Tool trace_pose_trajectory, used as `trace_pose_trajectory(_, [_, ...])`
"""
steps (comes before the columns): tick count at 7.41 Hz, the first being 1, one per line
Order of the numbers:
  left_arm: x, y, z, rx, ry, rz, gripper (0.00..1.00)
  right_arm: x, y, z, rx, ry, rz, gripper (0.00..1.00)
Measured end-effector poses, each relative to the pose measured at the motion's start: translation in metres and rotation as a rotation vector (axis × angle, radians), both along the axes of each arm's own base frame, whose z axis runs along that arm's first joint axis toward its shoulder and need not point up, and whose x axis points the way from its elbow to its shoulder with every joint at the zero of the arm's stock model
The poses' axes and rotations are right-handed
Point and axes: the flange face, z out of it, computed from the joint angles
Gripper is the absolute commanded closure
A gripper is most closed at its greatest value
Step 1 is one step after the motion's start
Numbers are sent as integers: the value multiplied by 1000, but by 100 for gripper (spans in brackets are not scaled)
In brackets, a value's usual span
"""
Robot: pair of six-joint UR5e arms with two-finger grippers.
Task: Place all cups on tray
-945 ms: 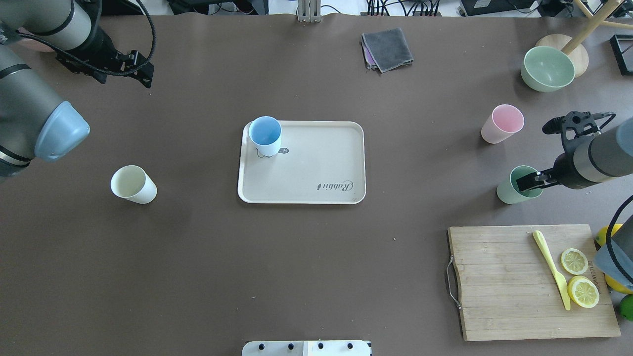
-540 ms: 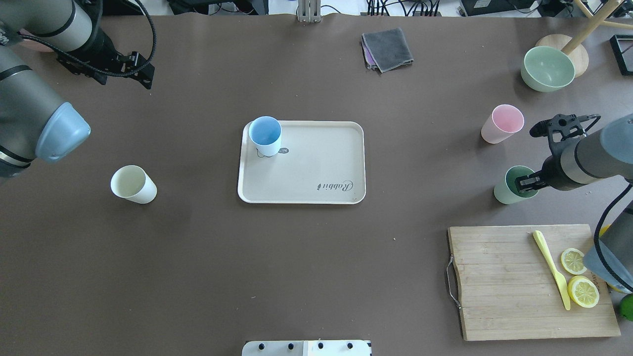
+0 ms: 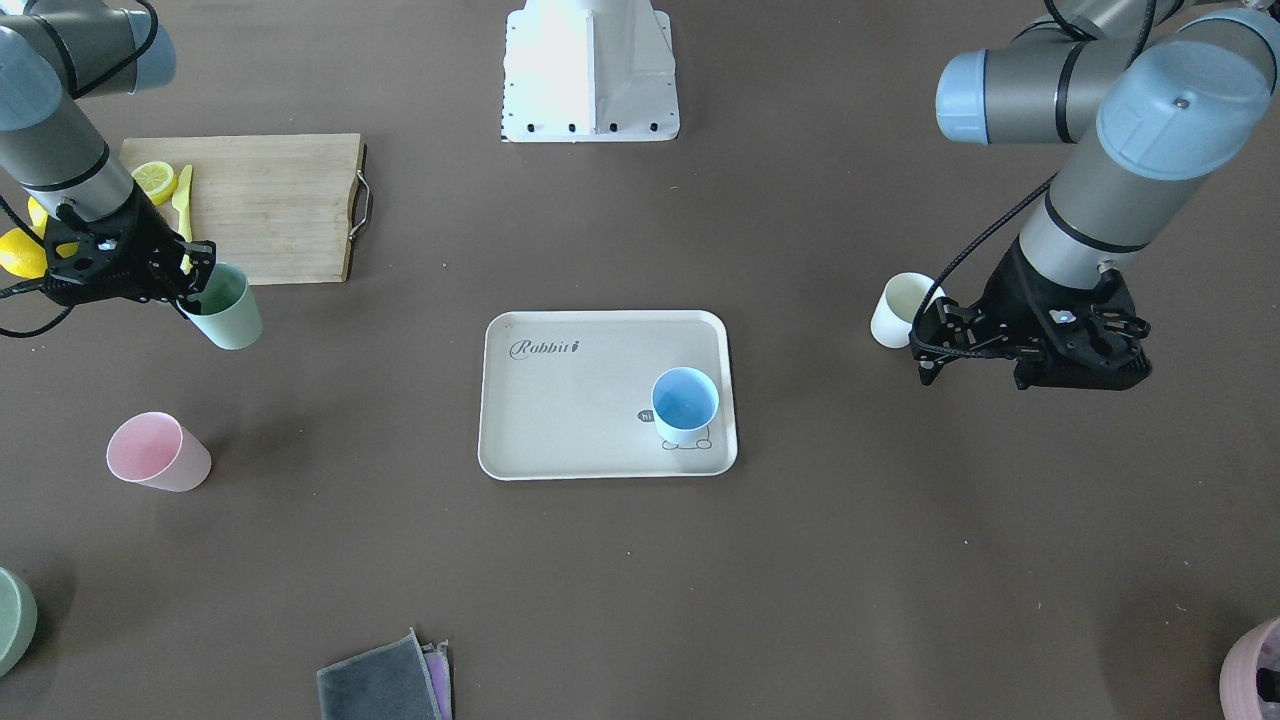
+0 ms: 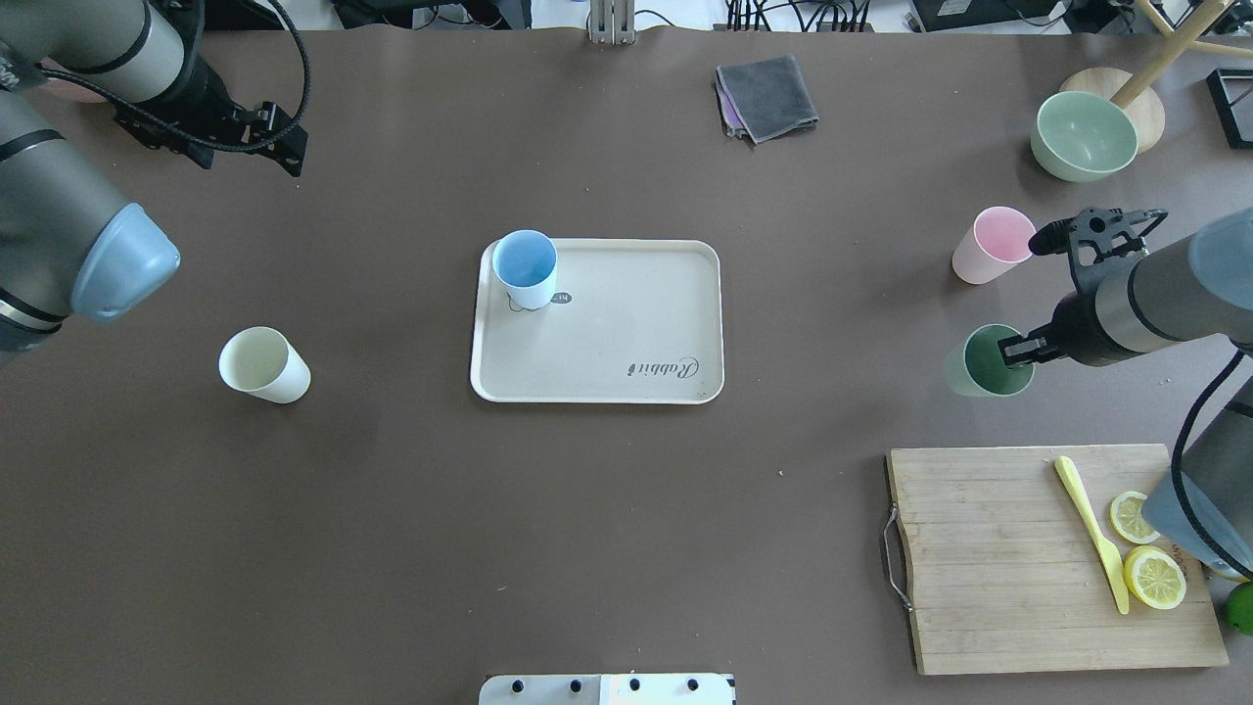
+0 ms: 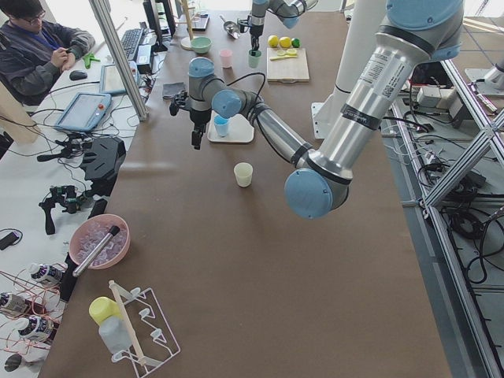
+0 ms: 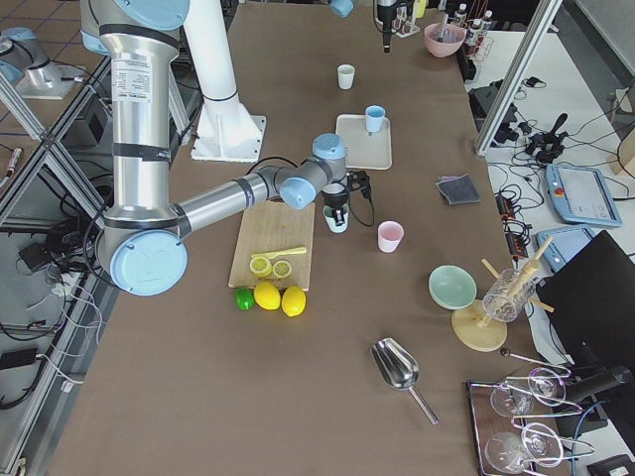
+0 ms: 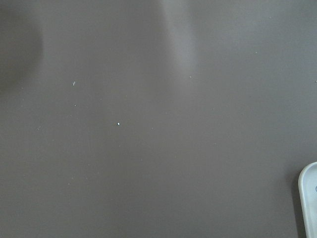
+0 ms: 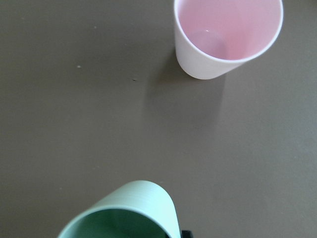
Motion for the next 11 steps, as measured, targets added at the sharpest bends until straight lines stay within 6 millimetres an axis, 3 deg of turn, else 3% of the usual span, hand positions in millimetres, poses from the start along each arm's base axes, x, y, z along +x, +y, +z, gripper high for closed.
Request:
trace_pose_trajectory(1, [1,0,1,-1,0,1,2,-17,-8,-32,-27,-58,34,100])
trace_pose_trajectory(2, [2,0,2,-2,-1,4,2,-48,-10,-67,-67,-117,68,100])
trace_pose_trajectory(5, [6,0,4,-5,-3,9,2,-166,5,-166,-171,-165,166,100])
trace_pose_trajectory(6, [7,0,5,-5,-3,11,2,-194,11,-195,-192,-155,187,100])
trace_pose_trajectory(7, [7,-1,5,-6,-3,12,2,-216,12,-216,-205,-147,199,100])
trace_pose_trajectory(9, [8,-1,5,-6,-3,13,2,-247,3,-233,-206,-127,204,100])
trace_pose_trajectory(11, [10,0,5,-6,-3,15,2,-256,-3,-233,-201,-113,202,39])
